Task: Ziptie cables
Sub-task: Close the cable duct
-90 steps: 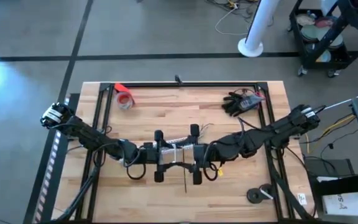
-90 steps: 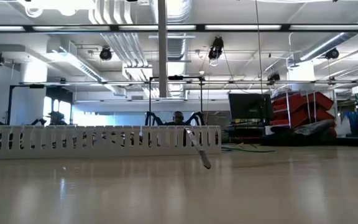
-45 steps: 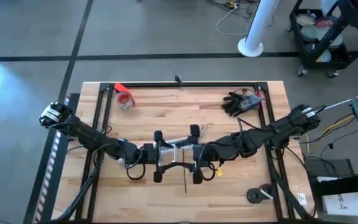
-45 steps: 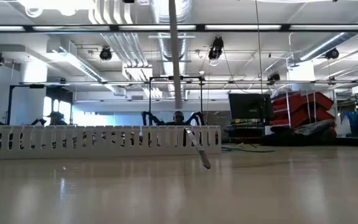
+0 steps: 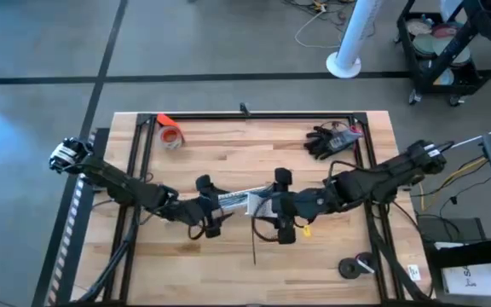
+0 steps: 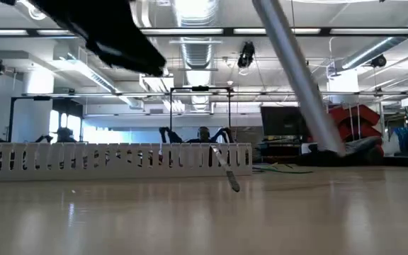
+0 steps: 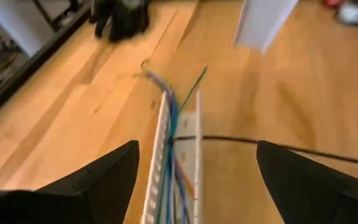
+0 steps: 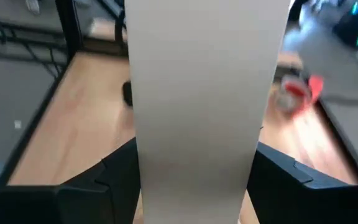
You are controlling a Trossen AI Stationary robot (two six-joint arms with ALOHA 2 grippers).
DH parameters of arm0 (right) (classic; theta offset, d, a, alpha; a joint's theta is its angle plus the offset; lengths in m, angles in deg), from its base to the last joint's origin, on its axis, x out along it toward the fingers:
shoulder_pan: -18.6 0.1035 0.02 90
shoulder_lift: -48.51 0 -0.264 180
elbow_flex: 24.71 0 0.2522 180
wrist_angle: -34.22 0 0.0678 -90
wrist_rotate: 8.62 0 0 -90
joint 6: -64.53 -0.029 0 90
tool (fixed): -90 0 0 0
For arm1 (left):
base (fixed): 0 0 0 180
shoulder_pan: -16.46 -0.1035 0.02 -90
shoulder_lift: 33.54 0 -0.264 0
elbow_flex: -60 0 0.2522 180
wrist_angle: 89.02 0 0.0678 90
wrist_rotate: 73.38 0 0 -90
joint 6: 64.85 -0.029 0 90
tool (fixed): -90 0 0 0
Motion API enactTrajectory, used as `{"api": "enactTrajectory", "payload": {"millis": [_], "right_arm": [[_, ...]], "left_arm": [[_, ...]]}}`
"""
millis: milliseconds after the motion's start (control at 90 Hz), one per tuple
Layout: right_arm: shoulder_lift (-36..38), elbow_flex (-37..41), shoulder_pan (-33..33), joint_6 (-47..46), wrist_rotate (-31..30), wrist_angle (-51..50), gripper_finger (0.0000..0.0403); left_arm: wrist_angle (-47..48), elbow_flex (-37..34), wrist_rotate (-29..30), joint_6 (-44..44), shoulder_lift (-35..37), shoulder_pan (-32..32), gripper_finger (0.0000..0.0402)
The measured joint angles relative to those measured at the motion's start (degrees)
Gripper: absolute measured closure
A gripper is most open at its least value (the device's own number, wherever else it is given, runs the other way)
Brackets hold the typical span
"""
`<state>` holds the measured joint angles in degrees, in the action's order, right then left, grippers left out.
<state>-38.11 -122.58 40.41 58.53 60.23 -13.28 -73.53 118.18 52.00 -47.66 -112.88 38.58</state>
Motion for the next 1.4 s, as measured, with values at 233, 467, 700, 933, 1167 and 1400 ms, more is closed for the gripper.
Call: {"api": "enactTrajectory", "payload": {"millis": [233,467,700,933,1167,1400], "right_arm": [[-0.9,0.4,-3.1,-4.9,0.1,-13.3,0.0188],[-0.9,1.0,-4.5,-5.1,0.2,-15.8,0.0188],[-0.9,1.1,-4.6,-4.8,0.6,-15.8,0.0188],[-0.9,1.2,-4.6,-6.6,1.8,-17.1,0.0188],[-0.9,1.9,-4.6,-7.0,2.2,-17.0,0.0188],[-0.9,4.8,-4.6,-8.0,2.2,-17.0,0.0188]], "left_arm": [[-2.3,-0.1,-1.0,3.8,-6.0,-4.5,0.008],[-4.3,0.0,-7.8,5.4,-8.3,-9.1,0.0031],[-7.5,0.2,-14.5,0.0,-12.6,-10.7,0.0011],[-7.4,0.5,-15.5,-1.9,-13.7,-11.8,0.0011],[-7.2,-0.7,-16.3,-3.0,-13.7,-12.2,0.0011],[-7.3,-1.7,-16.7,-2.4,-13.7,-12.8,0.0013]]}}
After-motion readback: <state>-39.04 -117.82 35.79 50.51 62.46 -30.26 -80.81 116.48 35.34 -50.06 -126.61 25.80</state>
